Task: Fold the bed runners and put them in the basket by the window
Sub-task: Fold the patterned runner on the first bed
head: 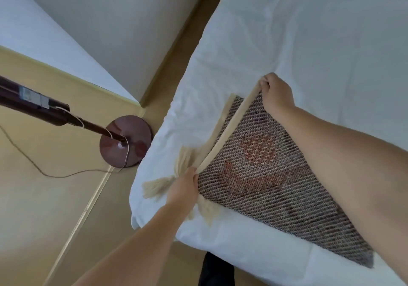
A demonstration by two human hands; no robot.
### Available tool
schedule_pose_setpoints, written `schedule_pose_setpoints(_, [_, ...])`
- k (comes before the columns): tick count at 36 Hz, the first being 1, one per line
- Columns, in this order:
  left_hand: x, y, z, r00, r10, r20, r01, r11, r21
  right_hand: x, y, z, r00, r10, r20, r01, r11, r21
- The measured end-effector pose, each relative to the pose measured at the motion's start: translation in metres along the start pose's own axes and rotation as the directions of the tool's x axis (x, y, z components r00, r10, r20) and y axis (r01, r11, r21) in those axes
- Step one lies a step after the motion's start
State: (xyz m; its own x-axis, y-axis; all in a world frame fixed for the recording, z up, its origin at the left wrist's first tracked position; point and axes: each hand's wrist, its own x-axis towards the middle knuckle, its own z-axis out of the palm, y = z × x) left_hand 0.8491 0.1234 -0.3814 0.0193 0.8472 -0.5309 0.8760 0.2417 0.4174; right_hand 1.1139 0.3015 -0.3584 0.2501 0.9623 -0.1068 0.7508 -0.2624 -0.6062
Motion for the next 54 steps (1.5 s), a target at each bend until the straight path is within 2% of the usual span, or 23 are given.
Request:
schedule_pose_setpoints(5, [0.027, -0.025, 0.011, 0.999, -0.017, 0.051, 0.013, 0.996, 0.084, 0.022, 0.007, 0.046, 1.000, -0.020, 0.020, 0.021, 0.999, -0.048])
schedule_pose_setpoints(8, [0.039, -0.041, 0.017, 0.995, 0.018, 0.102, -0.032, 0.991, 0.132, 0.034, 0.006, 0.072, 0.998, -0.040, 0.047, 0.043, 0.996, -0.079])
schedule_pose_setpoints(14, [0.060, -0.059, 0.031, 0.994, 0.044, 0.099, -0.061, 0.981, 0.182, 0.053, 0.016, 0.113, 0.994, -0.064, 0.092, 0.077, 0.986, -0.146])
schedule_pose_setpoints(20, [0.065, -0.048, 0.034, 0.999, 0.008, -0.044, 0.007, 0.942, 0.335, 0.060, 0.031, 0.132, 0.992, -0.075, 0.106, 0.100, 0.960, -0.262])
schedule_pose_setpoints(22, [0.067, -0.042, 0.039, 0.989, 0.096, -0.116, -0.045, 0.922, 0.384, 0.060, 0.032, 0.133, 0.993, -0.089, 0.083, 0.109, 0.953, -0.284])
schedule_pose_setpoints(24, [0.069, -0.033, 0.047, 0.959, 0.211, -0.191, -0.136, 0.930, 0.342, 0.053, 0.032, 0.130, 0.992, -0.123, 0.042, 0.129, 0.938, -0.323])
schedule_pose_setpoints(26, [0.071, -0.020, 0.052, 0.944, 0.278, -0.179, -0.215, 0.927, 0.307, 0.036, 0.033, 0.127, 0.980, -0.200, -0.003, 0.187, 0.925, -0.332])
schedule_pose_setpoints(27, [0.073, -0.012, 0.053, 0.935, 0.318, -0.157, -0.260, 0.916, 0.305, 0.024, 0.034, 0.125, 0.970, -0.244, 0.013, 0.234, 0.911, -0.341])
schedule_pose_setpoints(29, [0.078, 0.006, 0.059, 0.914, 0.397, -0.086, -0.351, 0.878, 0.325, -0.002, 0.040, 0.121, 0.947, -0.284, 0.148, 0.320, 0.856, -0.406])
schedule_pose_setpoints(31, [0.083, 0.023, 0.070, 0.899, 0.438, -0.009, -0.407, 0.843, 0.352, -0.025, 0.053, 0.117, 0.921, -0.255, 0.295, 0.372, 0.802, -0.467])
schedule_pose_setpoints(33, [0.088, 0.037, 0.086, 0.894, 0.446, 0.049, -0.428, 0.817, 0.385, -0.042, 0.071, 0.110, 0.903, -0.199, 0.380, 0.384, 0.771, -0.508])
schedule_pose_setpoints(35, [0.092, 0.049, 0.101, 0.897, 0.434, 0.079, -0.425, 0.802, 0.419, -0.050, 0.093, 0.101, 0.902, -0.160, 0.401, 0.374, 0.754, -0.540])
schedule_pose_setpoints(43, [0.106, 0.084, 0.134, 0.936, 0.352, 0.029, -0.316, 0.798, 0.513, -0.058, 0.165, 0.052, 0.930, -0.084, 0.358, 0.296, 0.747, -0.596])
schedule_pose_setpoints(54, [0.070, 0.152, 0.198, 0.919, 0.385, 0.085, -0.364, 0.743, 0.561, -0.093, 0.278, -0.026, 0.969, 0.081, 0.232, 0.087, 0.770, -0.632])
